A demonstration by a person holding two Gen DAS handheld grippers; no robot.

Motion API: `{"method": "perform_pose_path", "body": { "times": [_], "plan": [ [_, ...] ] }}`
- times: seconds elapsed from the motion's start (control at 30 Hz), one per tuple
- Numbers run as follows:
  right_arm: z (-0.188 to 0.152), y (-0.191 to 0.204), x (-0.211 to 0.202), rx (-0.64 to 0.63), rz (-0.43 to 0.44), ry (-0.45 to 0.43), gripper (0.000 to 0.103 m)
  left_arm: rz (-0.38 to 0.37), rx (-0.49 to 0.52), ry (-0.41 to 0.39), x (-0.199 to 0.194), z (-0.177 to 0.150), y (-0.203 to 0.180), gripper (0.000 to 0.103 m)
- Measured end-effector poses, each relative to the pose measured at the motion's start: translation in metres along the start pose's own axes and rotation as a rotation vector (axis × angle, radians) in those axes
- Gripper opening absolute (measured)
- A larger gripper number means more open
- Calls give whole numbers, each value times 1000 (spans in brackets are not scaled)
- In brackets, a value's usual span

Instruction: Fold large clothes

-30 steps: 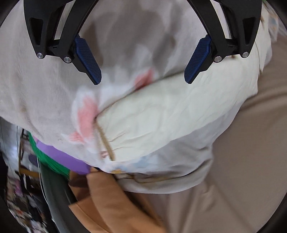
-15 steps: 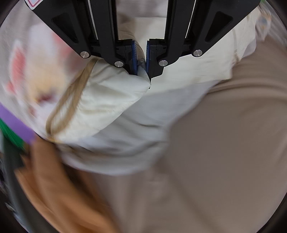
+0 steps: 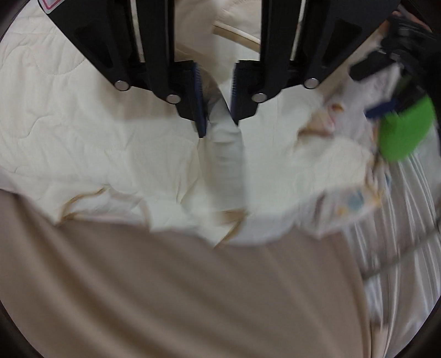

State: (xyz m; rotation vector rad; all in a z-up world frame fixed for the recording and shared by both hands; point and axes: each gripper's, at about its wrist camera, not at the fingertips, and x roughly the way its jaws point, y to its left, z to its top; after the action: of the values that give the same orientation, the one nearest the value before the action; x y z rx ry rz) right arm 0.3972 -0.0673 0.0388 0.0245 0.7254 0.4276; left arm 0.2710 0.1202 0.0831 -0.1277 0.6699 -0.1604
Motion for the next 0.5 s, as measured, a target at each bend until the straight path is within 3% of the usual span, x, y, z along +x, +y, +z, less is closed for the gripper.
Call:
{"method": "perform_pose_path", "body": {
  "times": [0.1,0.23,0.33,0.4,0.47,0.5],
  "plan": [
    [-18,6,-12,-1,29,8,33,-73,-80,46,20,10,7,97],
    [-55,-46,-78,72,40,-53,43,-189,-124,132,59,18,-4,97],
    [-95,-99,-124,176,-17,-90,47,-267,-149,210,88,15,-22,97],
    [-117,-133,-150,229,-124,-112,49,-294,-148,255,106,15,-33,95],
    [-131,-165,-168,296,-203,-131,49,-297,-141,269,119,17,-39,65],
    [-135,-178,-174,328,-238,-141,50,-299,-131,275,122,19,-42,39]
  ]
}}
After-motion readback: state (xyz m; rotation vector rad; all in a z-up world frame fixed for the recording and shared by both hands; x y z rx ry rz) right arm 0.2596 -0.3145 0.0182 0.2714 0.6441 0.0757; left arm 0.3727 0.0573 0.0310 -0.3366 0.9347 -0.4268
